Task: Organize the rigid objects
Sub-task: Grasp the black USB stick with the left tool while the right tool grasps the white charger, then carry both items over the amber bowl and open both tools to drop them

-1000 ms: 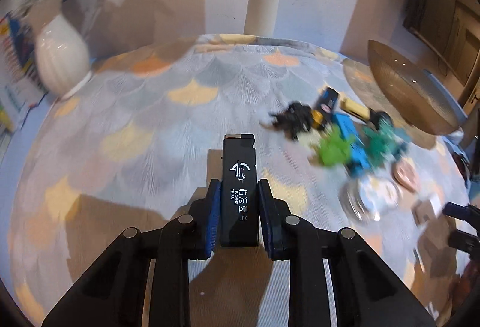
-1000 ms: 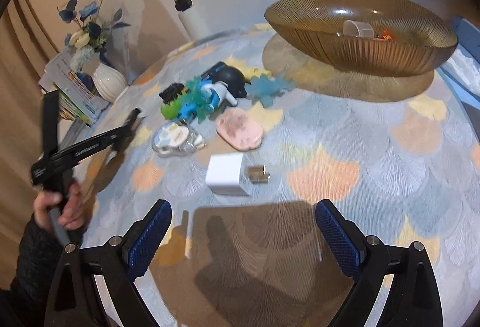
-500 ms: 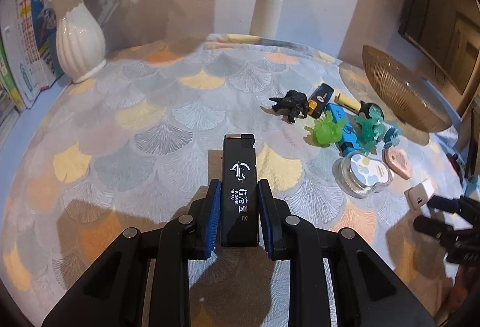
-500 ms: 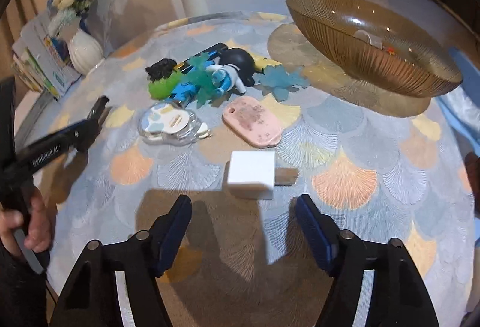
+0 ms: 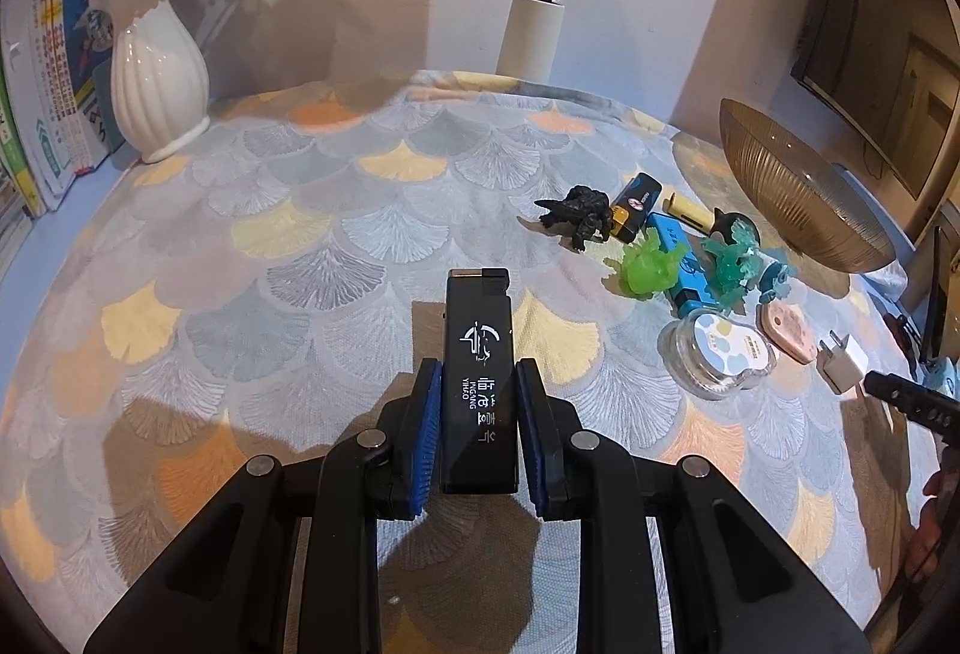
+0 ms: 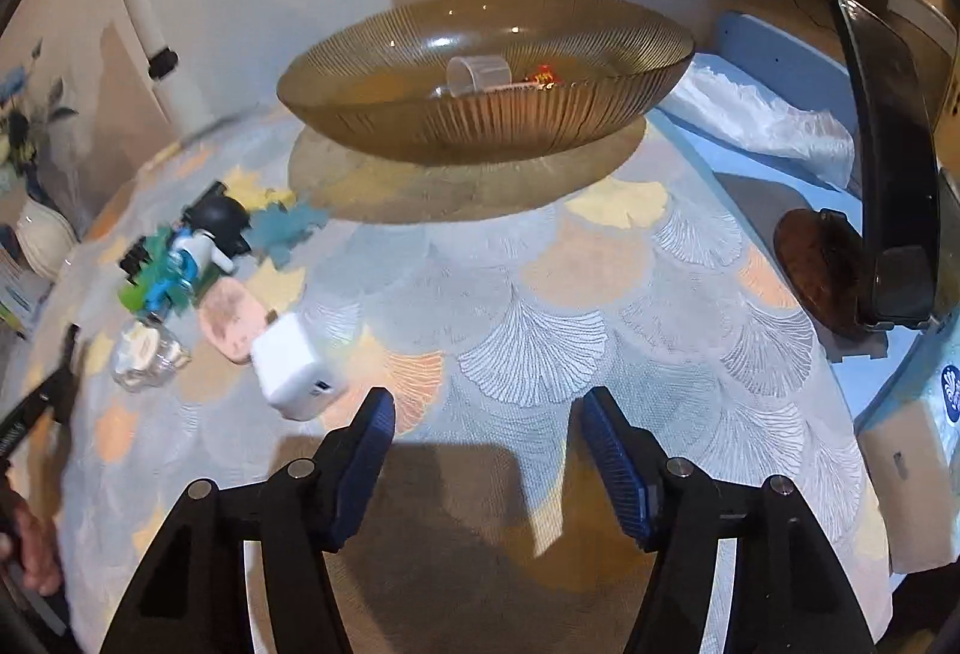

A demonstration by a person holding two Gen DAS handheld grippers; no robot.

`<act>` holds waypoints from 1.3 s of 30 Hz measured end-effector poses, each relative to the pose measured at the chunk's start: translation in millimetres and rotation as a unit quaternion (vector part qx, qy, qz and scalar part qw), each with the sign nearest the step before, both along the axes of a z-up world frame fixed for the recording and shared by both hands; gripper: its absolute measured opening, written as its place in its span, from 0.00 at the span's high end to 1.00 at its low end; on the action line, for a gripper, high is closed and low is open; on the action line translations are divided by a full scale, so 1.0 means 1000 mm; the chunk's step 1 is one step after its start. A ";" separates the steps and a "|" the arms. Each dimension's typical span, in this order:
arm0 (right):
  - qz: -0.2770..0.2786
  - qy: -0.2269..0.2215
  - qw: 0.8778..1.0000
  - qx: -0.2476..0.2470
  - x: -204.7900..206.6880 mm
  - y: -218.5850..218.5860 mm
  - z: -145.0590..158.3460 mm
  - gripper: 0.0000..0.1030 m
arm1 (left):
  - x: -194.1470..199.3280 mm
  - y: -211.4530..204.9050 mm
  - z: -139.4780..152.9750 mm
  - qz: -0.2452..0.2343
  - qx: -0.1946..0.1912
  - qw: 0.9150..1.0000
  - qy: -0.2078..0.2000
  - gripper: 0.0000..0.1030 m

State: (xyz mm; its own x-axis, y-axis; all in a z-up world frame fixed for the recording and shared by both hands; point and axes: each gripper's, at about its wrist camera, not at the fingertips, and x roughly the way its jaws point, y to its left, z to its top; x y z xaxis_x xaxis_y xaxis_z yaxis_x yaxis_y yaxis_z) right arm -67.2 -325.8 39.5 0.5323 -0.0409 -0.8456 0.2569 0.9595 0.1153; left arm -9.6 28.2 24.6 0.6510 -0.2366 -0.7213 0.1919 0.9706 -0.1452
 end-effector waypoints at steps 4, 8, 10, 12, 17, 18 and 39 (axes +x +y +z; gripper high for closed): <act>0.108 -0.002 0.994 0.012 0.012 0.030 0.006 0.35 | 0.001 0.000 0.000 -0.003 0.000 1.000 0.002 0.79; 0.155 0.007 0.987 -0.038 0.030 0.049 0.000 0.35 | 0.001 0.000 0.000 -0.002 -0.001 1.000 0.002 0.79; 0.160 0.013 0.986 -0.036 0.038 0.050 -0.006 0.43 | 0.001 0.000 0.000 -0.004 -0.002 1.000 0.002 0.79; 0.166 0.005 0.985 -0.047 0.039 0.054 -0.005 0.62 | 0.001 0.000 0.000 -0.007 -0.003 1.000 0.003 0.79; 0.208 -0.016 0.977 -0.038 0.025 0.069 0.003 0.75 | 0.000 -0.005 0.001 -0.011 0.010 1.000 -0.002 0.79; 0.206 -0.020 0.978 -0.033 0.023 0.070 0.006 0.75 | -0.001 -0.007 0.002 -0.012 0.016 1.000 -0.004 0.79; -0.034 -0.056 0.996 -0.062 0.082 -0.092 0.071 0.75 | 0.059 -0.246 0.090 -0.205 -0.006 0.978 -0.044 0.79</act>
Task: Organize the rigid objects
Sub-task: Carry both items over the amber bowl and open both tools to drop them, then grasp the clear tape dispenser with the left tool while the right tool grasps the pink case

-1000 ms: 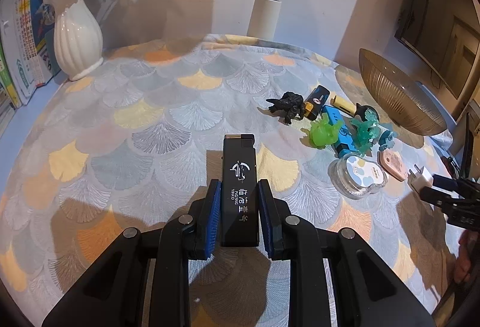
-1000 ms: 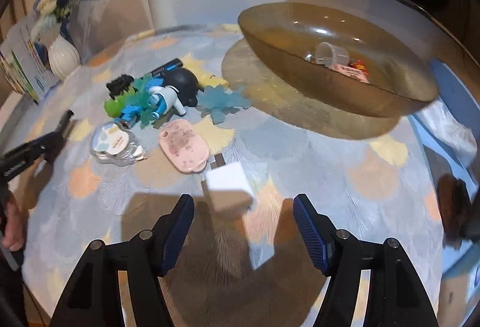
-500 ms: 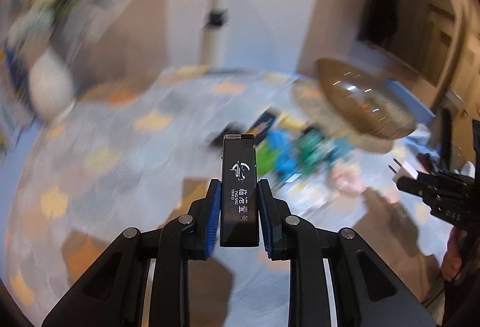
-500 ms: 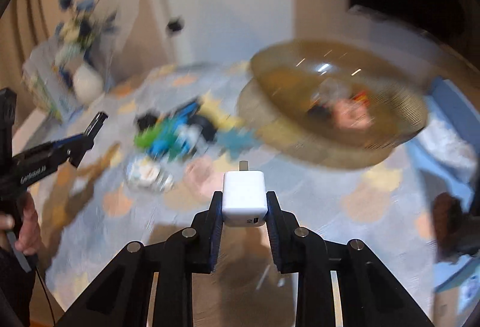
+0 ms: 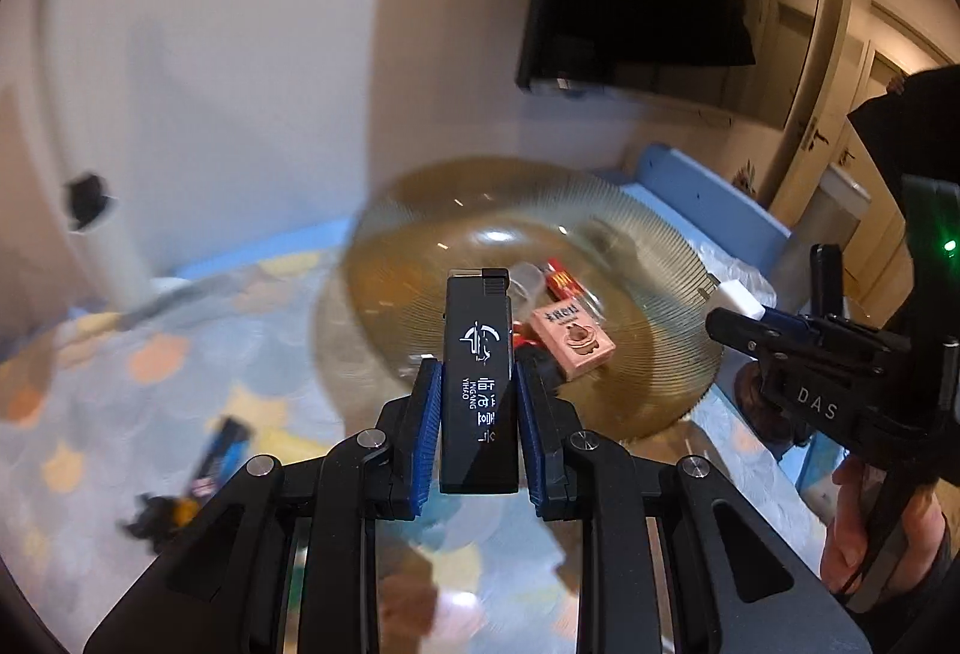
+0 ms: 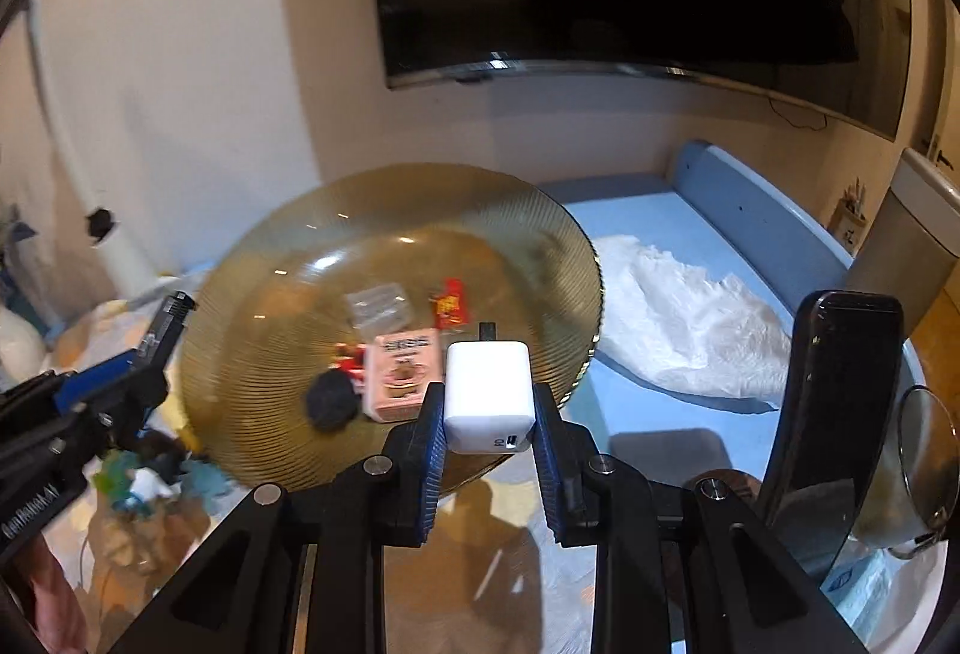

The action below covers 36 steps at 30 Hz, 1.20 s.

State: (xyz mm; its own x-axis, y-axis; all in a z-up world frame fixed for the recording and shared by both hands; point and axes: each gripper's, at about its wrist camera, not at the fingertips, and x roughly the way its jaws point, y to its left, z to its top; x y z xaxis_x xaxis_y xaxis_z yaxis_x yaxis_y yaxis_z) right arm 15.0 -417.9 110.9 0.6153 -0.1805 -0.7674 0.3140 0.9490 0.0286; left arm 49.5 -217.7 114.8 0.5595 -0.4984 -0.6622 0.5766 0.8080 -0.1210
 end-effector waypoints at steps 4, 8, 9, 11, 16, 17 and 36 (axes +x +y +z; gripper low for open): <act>0.006 0.006 1.000 0.014 0.011 -0.009 -0.004 0.71 | 0.013 -0.028 -0.019 -0.003 0.017 1.000 0.014 0.61; 0.000 -0.026 1.000 0.013 -0.011 -0.008 0.008 0.53 | 0.013 -0.037 -0.025 0.012 0.051 0.999 -0.003 0.29; 0.000 -0.034 0.999 0.011 -0.017 -0.006 0.010 0.48 | 0.010 -0.030 -0.021 0.015 0.045 0.999 -0.010 0.29; 0.009 -0.049 0.999 0.012 -0.030 0.001 0.018 0.47 | 0.002 -0.009 -0.009 0.024 0.030 0.999 -0.029 0.29; 0.067 -0.064 0.995 0.045 -0.051 0.046 0.032 0.43 | -0.023 0.056 0.024 0.071 0.014 0.995 -0.063 0.29; 0.079 -0.064 0.994 0.046 -0.052 0.057 0.033 0.43 | -0.030 0.075 0.031 0.085 0.006 0.994 -0.068 0.29; 0.166 0.011 0.979 0.115 -0.045 0.155 -0.072 0.30 | -0.073 0.239 -0.086 0.249 0.049 0.967 0.003 0.20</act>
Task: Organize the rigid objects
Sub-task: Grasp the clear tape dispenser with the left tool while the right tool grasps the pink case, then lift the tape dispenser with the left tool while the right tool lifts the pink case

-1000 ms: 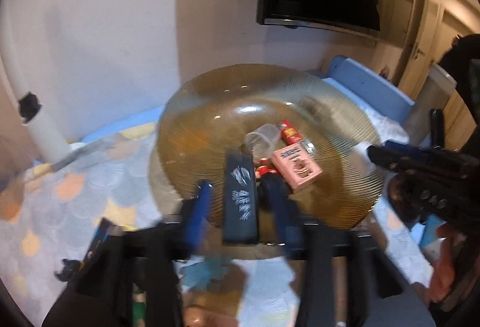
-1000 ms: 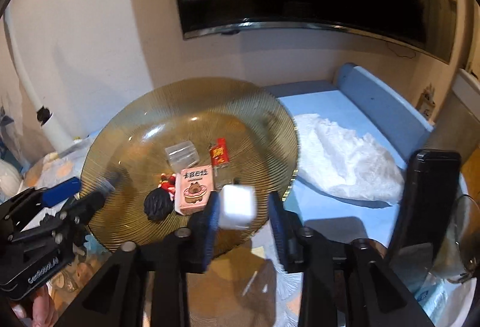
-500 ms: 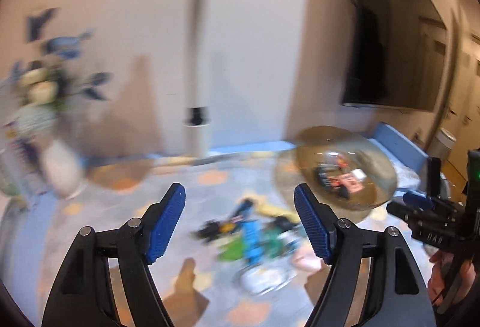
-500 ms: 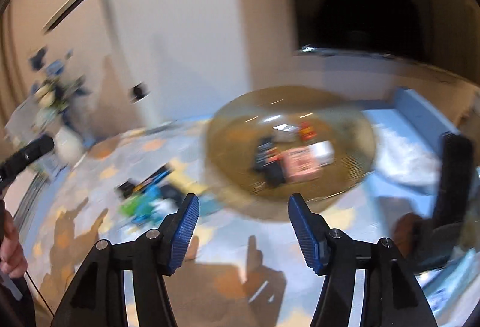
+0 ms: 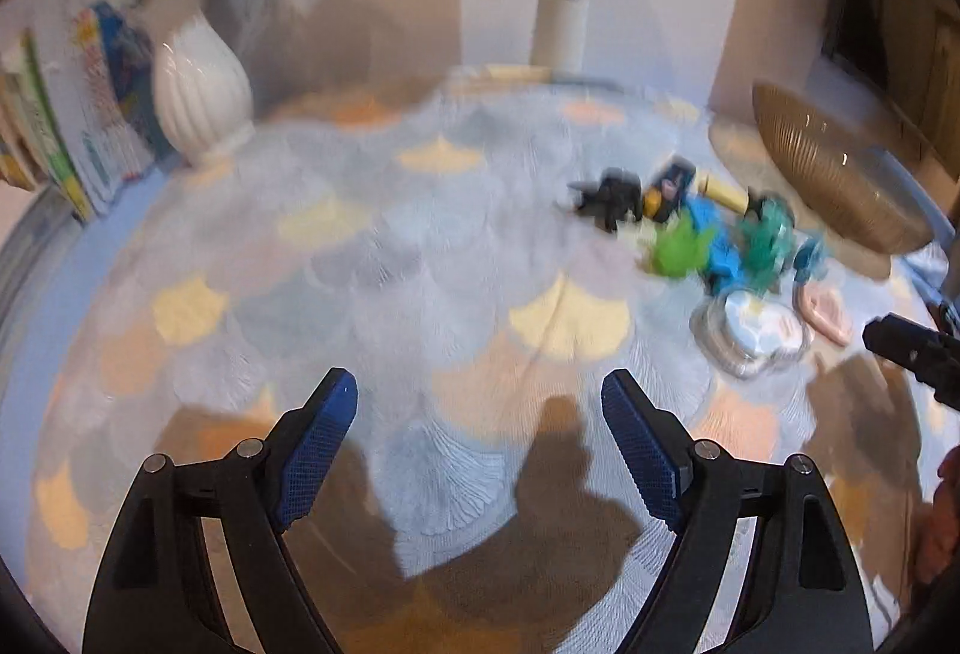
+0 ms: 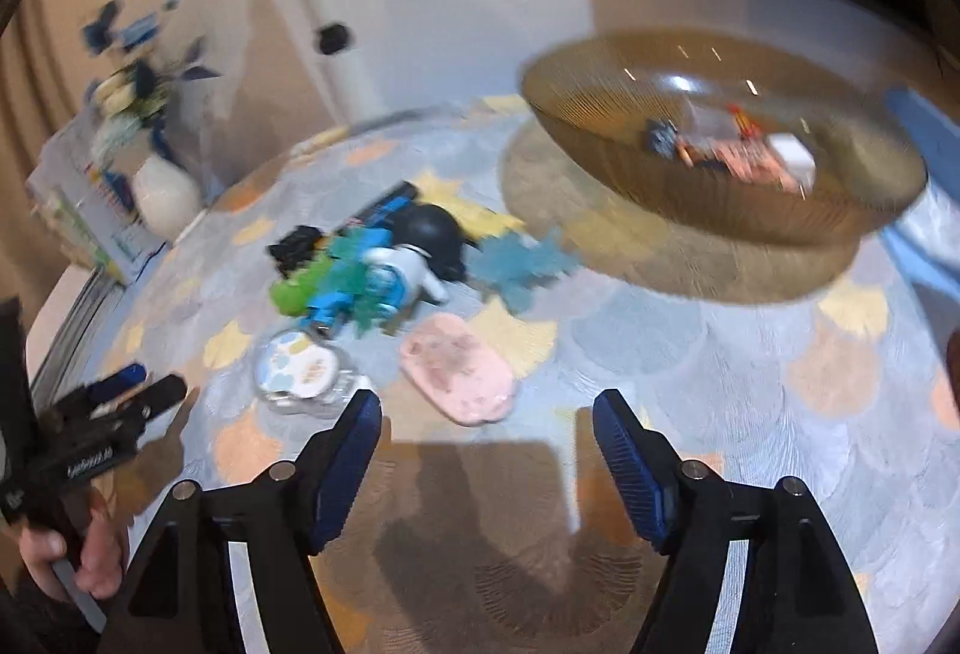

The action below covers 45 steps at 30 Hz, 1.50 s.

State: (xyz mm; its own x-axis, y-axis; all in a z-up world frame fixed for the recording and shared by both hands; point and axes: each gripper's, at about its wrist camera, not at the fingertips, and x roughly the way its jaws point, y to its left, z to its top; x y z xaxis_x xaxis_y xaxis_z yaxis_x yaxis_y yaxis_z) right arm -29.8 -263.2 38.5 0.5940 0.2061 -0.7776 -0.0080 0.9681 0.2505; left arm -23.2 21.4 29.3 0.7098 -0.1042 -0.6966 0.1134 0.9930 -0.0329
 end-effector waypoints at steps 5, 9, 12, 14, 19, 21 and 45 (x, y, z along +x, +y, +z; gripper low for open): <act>-0.001 0.016 1.000 -0.010 0.005 0.002 -0.003 0.30 | 0.002 -0.005 -0.007 -0.020 0.000 0.999 0.033 0.20; 0.008 0.023 0.999 -0.035 0.007 0.009 -0.004 0.30 | 0.004 -0.009 -0.007 -0.031 0.001 0.999 0.037 0.20; 0.027 0.034 0.997 -0.060 0.016 0.014 -0.006 0.29 | 0.005 -0.020 -0.006 -0.059 0.011 0.997 0.042 0.20; 0.052 0.038 0.993 -0.096 0.024 0.021 -0.008 0.29 | 0.004 -0.034 -0.003 -0.099 0.011 0.994 0.050 0.20; 0.124 0.023 0.982 -0.140 0.039 0.032 -0.010 0.29 | 0.016 -0.078 0.002 -0.179 0.031 0.982 0.057 0.20; 0.129 0.024 0.984 -0.121 0.044 0.027 -0.012 0.29 | 0.029 -0.095 -0.004 -0.206 0.039 0.975 0.069 0.20; 0.121 0.016 0.988 -0.098 0.017 0.036 -0.009 0.63 | 0.007 -0.049 -0.006 -0.120 0.044 0.990 0.055 0.45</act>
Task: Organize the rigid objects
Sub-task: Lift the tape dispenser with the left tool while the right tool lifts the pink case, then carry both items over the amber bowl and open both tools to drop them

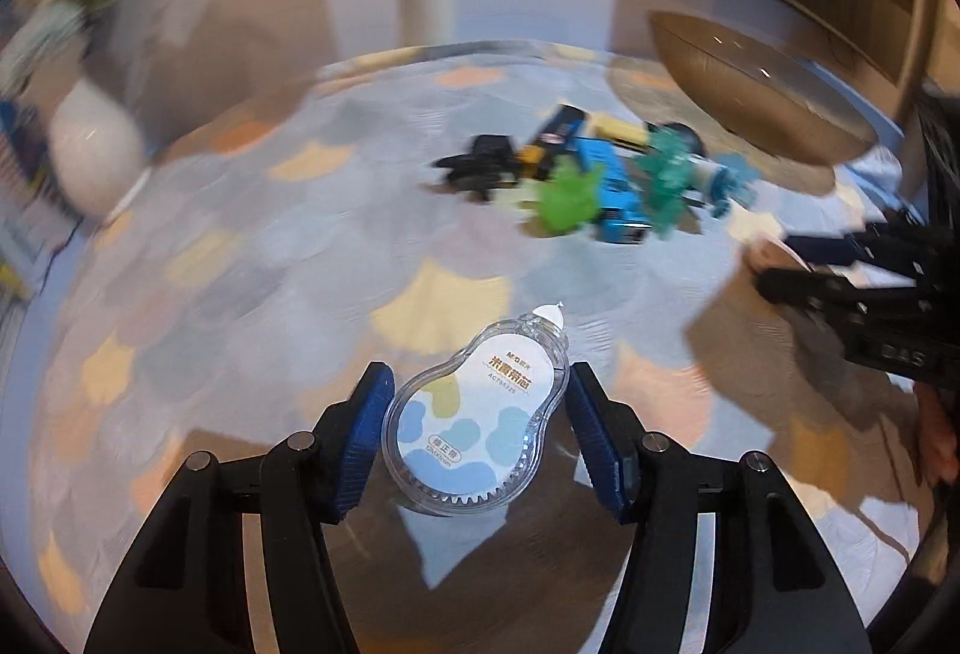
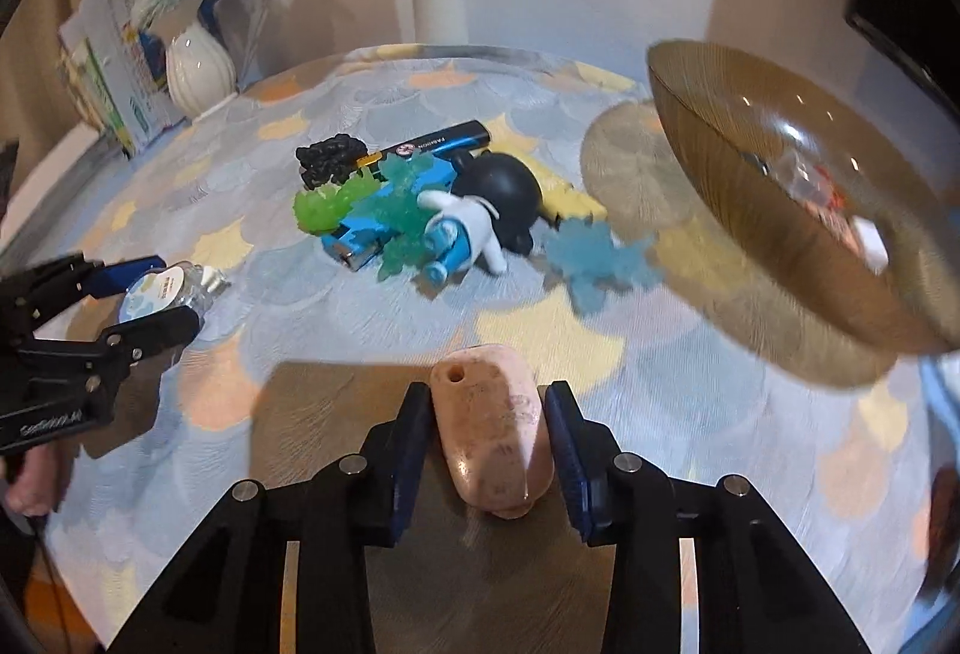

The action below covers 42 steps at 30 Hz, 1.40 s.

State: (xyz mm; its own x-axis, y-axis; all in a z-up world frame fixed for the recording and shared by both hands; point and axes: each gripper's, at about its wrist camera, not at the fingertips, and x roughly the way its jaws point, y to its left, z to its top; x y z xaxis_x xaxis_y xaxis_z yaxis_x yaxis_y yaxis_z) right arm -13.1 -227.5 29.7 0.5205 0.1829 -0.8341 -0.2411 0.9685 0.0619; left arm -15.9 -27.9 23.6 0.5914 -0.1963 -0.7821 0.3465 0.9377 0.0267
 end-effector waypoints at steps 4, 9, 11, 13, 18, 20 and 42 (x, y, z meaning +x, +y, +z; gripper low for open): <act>-0.005 0.000 1.000 -0.002 -0.007 0.002 0.000 0.44 | -0.002 0.017 -0.004 0.027 -0.016 1.000 0.003 0.45; -0.006 -0.008 1.000 -0.022 -0.009 0.007 0.000 0.44 | -0.004 0.013 -0.003 0.030 -0.006 1.000 -0.008 0.45; -0.005 -0.009 1.000 -0.024 -0.010 0.007 0.000 0.44 | -0.006 0.013 -0.003 0.028 -0.003 0.999 -0.015 0.45; 0.003 -0.012 1.000 -0.027 -0.011 0.009 0.001 0.50 | -0.008 0.014 -0.001 0.029 -0.004 0.999 -0.021 0.45; 0.031 -0.024 0.999 -0.037 -0.016 0.018 0.003 0.67 | -0.009 0.019 0.000 0.029 -0.019 0.999 -0.021 0.45; 0.030 -0.025 0.999 -0.035 -0.018 0.019 0.003 0.67 | -0.010 0.019 0.001 0.025 -0.024 0.999 -0.022 0.45; -0.252 -0.139 0.958 -0.009 0.001 -0.159 0.103 0.67 | 0.033 -0.129 0.118 -0.094 -0.069 0.988 -0.104 0.45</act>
